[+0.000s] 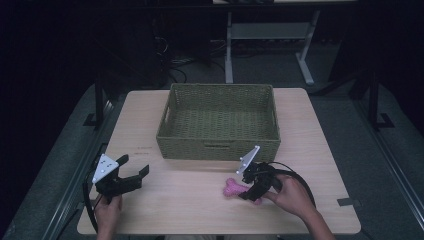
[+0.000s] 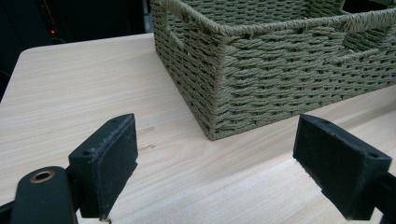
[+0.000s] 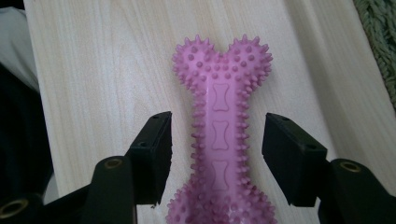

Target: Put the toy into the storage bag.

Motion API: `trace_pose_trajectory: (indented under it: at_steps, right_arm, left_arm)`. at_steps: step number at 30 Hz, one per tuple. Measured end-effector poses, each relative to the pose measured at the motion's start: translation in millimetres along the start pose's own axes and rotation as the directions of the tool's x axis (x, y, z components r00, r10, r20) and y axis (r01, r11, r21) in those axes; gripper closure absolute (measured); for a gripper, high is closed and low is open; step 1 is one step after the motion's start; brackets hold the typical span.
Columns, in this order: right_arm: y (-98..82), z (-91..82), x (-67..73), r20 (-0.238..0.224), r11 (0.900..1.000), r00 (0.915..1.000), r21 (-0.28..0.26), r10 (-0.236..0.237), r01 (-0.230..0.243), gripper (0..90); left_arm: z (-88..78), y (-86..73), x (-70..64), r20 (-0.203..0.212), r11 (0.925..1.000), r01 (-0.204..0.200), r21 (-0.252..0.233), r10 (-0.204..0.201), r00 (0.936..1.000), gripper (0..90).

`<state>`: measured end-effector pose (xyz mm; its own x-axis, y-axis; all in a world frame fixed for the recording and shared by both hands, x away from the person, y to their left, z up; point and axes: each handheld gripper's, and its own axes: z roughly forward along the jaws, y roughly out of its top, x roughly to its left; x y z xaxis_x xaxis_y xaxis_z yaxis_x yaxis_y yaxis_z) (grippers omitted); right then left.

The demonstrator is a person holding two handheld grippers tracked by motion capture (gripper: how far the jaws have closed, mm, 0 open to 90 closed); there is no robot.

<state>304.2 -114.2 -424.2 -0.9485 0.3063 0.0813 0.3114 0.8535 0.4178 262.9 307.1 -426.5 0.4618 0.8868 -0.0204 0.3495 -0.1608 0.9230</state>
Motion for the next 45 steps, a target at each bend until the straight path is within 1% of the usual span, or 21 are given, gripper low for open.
trace_pose_trajectory:
  at_steps: [16,22,26,32,37,40,45]
  right_arm:
    - [1.9,10.5,-0.4,0.013,0.999,0.9998,0.052,-0.015,0.014,49.3]
    - [2.9,13.8,0.1,0.016,0.997,0.9995,0.067,-0.028,0.027,52.5]
    - [3.9,15.4,0.6,0.018,0.997,0.9991,0.076,-0.037,0.036,56.2]
    - [4.9,15.3,1.4,0.024,0.996,0.9987,0.08,-0.046,0.044,57.8]
    - [4.9,14.4,0.3,0.007,0.996,0.9986,0.078,-0.052,0.051,58.2]
    - [5.2,11.1,-1.3,-0.009,0.997,0.9989,0.065,-0.047,0.047,58.2]
    - [9.4,1.1,-4.0,-0.016,0.997,0.9986,0.049,-0.051,0.052,58.2]
  left_arm:
    - [-0.1,-0.1,0.4,0.001,1.0,-0.001,0.001,0.001,1.0,13.3]
    - [0.0,-0.1,0.7,0.001,1.0,0.001,0.001,-0.001,1.0,13.3]
    - [-0.1,-0.1,0.8,0.001,1.0,0.0,0.0,0.0,1.0,13.3]
    - [-0.2,-0.3,1.1,0.0,1.0,0.004,-0.001,-0.004,1.0,13.3]
    - [-0.6,-0.3,1.6,0.0,1.0,0.004,-0.002,-0.004,1.0,13.3]
    - [-0.7,-0.3,2.0,-0.001,1.0,0.005,-0.002,-0.005,1.0,13.3]
    - [-1.4,-0.4,2.4,-0.002,1.0,0.006,-0.003,-0.006,1.0,13.3]
